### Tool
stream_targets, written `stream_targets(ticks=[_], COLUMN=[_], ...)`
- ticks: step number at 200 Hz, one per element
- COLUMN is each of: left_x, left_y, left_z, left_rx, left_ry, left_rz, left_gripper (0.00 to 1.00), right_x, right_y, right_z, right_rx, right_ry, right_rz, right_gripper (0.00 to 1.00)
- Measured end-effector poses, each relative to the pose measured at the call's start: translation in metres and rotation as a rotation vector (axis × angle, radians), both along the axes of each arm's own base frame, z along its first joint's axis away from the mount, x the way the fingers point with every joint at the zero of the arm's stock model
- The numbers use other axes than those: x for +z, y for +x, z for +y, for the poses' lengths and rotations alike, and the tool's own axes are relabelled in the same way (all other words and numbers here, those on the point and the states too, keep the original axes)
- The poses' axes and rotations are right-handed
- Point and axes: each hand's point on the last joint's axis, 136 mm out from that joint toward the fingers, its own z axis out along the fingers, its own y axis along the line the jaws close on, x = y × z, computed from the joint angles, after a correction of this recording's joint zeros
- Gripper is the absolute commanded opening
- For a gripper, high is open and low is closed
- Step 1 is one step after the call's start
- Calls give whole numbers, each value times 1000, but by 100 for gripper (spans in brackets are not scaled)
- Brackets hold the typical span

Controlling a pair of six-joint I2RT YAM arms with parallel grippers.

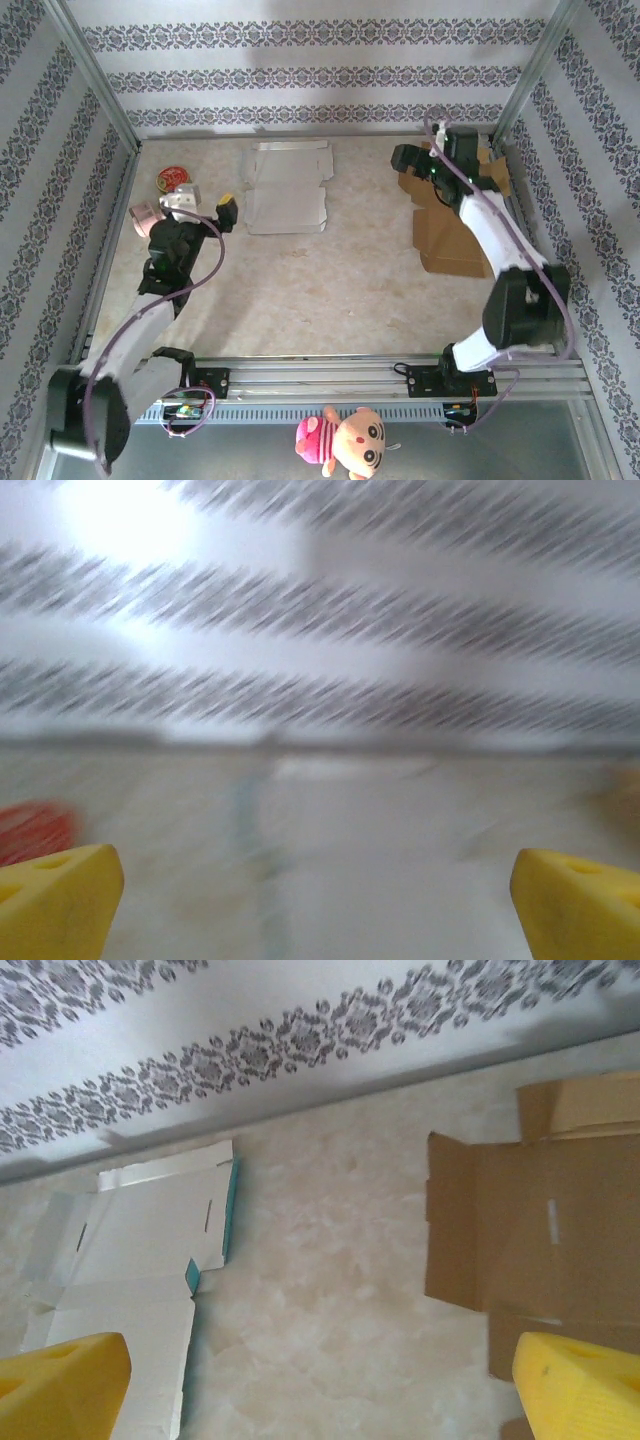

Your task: Fold the paper box

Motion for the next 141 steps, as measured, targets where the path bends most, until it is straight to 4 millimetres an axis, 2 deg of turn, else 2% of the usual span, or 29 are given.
stream_targets(ticks=[4,12,23,30,39,54,60,75,85,95,110,123,141], left_x=[17,39,55,56,50,27,11,-23,-41,-52,-57,-58,-62], left_y=[-7,-18,-36,-45,-55,-73,-80,-94,-103,-106,-104,-100,-92], left_z=[-17,-45,-83,-101,-124,-164,-180,-205,-214,-216,-213,-207,-195], left_rx=[-58,-151,-285,-349,-423,-537,-577,-641,-664,-666,-638,-594,-504], left_ry=[-29,-70,-121,-138,-154,-143,-124,-71,-37,-15,2,5,11], left_rz=[-22,-40,-27,-6,44,157,218,334,396,438,466,474,493], left_gripper=[99,99,99,99,99,99,99,99,99,99,99,99,99], right_x=[-6,-16,-32,-41,-52,-71,-79,-98,-112,-124,-138,-144,-142], right_y=[7,18,34,44,59,85,95,114,122,126,127,121,117], right_z=[0,0,-3,-6,-11,-19,-23,-28,-30,-30,-23,-4,33], right_rx=[2,2,-5,-11,-17,-32,-38,-45,-47,-45,-23,33,111], right_ry=[-3,-10,-33,-50,-78,-135,-162,-205,-233,-262,-280,-259,-214], right_rz=[24,63,123,154,188,236,254,288,316,346,381,407,399], right_gripper=[98,98,98,98,97,97,97,96,94,85,84,84,84])
